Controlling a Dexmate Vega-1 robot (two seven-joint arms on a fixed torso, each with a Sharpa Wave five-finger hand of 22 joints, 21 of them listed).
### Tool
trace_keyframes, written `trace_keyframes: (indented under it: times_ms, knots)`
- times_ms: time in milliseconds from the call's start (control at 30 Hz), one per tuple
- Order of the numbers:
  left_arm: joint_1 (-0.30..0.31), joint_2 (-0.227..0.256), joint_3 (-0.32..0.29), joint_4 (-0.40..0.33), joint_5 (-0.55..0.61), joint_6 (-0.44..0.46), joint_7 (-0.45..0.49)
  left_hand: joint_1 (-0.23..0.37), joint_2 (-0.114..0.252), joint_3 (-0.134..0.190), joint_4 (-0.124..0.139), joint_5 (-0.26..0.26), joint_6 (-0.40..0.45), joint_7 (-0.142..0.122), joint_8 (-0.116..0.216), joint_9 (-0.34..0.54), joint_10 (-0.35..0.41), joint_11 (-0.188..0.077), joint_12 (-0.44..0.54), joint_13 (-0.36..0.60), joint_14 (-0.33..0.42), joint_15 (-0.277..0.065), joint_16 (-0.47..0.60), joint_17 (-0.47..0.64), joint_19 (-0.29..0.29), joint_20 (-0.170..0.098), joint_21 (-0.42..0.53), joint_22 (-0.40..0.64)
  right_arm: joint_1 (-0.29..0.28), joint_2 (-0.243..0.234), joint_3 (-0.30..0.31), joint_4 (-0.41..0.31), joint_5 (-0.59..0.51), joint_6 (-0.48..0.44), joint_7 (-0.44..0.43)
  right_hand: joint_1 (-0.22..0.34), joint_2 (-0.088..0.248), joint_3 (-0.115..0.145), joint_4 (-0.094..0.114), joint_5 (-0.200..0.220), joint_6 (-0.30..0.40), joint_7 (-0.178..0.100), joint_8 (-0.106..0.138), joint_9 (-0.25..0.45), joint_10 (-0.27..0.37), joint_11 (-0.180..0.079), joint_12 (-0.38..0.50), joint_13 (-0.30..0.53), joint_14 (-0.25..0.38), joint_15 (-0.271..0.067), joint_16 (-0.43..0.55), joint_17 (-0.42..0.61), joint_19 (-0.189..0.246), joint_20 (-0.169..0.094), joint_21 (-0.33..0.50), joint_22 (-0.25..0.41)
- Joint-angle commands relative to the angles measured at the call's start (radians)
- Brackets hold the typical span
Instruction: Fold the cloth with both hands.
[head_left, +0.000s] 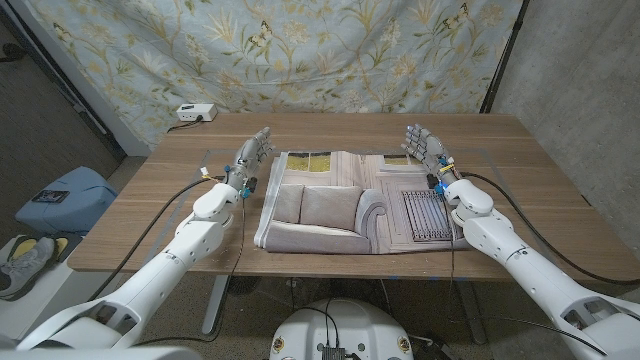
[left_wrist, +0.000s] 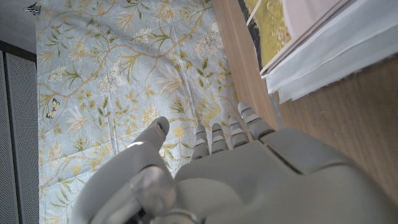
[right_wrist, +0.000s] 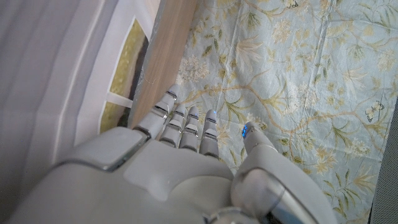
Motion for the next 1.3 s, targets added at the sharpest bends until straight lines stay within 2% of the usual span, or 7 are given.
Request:
trace_keyframes:
  times_ms: [33, 467, 733, 967, 1100, 1300]
  knots:
    - [0.021, 0.016, -0.005, -0.027, -0.003, 0.001, -0.006, 0.011, -0.001, 0.006, -0.001, 0.006, 0.008, -0.001, 0.003, 0.004, 0.003, 0.004, 0.007, 0.004, 0.001, 0.008, 0.007, 0.004, 0.007, 0.0, 0.004, 0.005, -0.007, 0.005, -0.008, -0.012, -0.008, -0.01, -0.016, 0.009, -0.001, 0.006, -0.002, 0.006, 0.009, -0.002, 0.006, 0.002, 0.01, 0.001, 0.006, 0.004, 0.008, 0.001, 0.005, 0.002, 0.004, 0.002, 0.006, 0.002]
    - [0.068, 0.071, -0.008, -0.113, 0.029, 0.02, 0.02, 0.021, 0.001, 0.009, -0.01, 0.009, 0.013, 0.001, 0.003, 0.004, 0.007, 0.006, 0.007, 0.004, -0.002, 0.01, 0.004, 0.003, 0.004, 0.002, 0.002, 0.005, -0.029, -0.02, -0.002, -0.067, -0.028, -0.026, -0.055, 0.012, -0.003, 0.005, -0.007, 0.006, 0.012, 0.0, 0.006, 0.002, 0.011, 0.003, 0.005, 0.004, 0.009, 0.005, 0.006, 0.001, 0.005, 0.006, 0.006, 0.002]
    - [0.103, 0.116, -0.013, -0.174, 0.059, 0.027, 0.037, 0.029, 0.0, 0.013, -0.019, 0.011, 0.017, 0.001, 0.003, 0.003, 0.009, 0.007, 0.006, 0.004, -0.002, 0.011, 0.004, 0.002, 0.004, 0.002, 0.002, 0.005, -0.02, -0.016, -0.007, -0.054, -0.038, -0.017, -0.052, 0.012, -0.003, 0.005, -0.008, 0.006, 0.011, -0.001, 0.005, 0.002, 0.009, 0.003, 0.004, 0.004, 0.007, 0.004, 0.006, 0.001, 0.003, 0.005, 0.006, 0.002]
    - [0.147, 0.171, -0.027, -0.256, 0.085, 0.04, 0.053, 0.034, -0.003, 0.014, -0.025, 0.013, 0.016, 0.0, 0.001, 0.003, 0.007, 0.008, 0.005, 0.004, -0.003, 0.012, 0.003, 0.001, 0.004, 0.003, 0.001, 0.005, -0.022, -0.013, -0.002, -0.056, -0.048, -0.008, -0.074, 0.012, -0.002, 0.005, -0.009, 0.006, 0.011, -0.001, 0.004, 0.002, 0.009, 0.005, 0.004, 0.004, 0.007, 0.003, 0.006, 0.001, 0.003, 0.005, 0.006, 0.002]
    - [0.185, 0.201, -0.042, -0.316, 0.097, 0.058, 0.082, 0.038, -0.004, 0.014, -0.03, 0.014, 0.013, -0.001, 0.0, 0.003, 0.006, 0.01, 0.003, 0.003, -0.005, 0.012, 0.002, 0.001, 0.003, 0.003, 0.001, 0.005, -0.022, -0.023, 0.0, -0.07, -0.049, -0.024, -0.079, 0.012, -0.001, 0.005, -0.009, 0.006, 0.011, -0.002, 0.004, 0.002, 0.01, 0.004, 0.004, 0.004, 0.007, 0.005, 0.007, 0.001, 0.002, 0.005, 0.006, 0.002]
    - [0.224, 0.236, -0.049, -0.369, 0.134, 0.075, 0.112, 0.041, -0.006, 0.013, -0.035, 0.014, 0.008, -0.003, -0.003, 0.003, 0.004, 0.007, 0.002, 0.003, -0.007, 0.014, 0.001, 0.001, 0.0, 0.006, 0.0, 0.005, -0.025, -0.036, 0.008, -0.09, -0.048, -0.039, -0.088, 0.019, 0.0, 0.007, -0.015, 0.006, 0.013, 0.002, 0.004, 0.002, 0.011, 0.009, 0.004, 0.004, 0.008, 0.008, 0.007, 0.0, 0.005, 0.01, 0.007, 0.002]
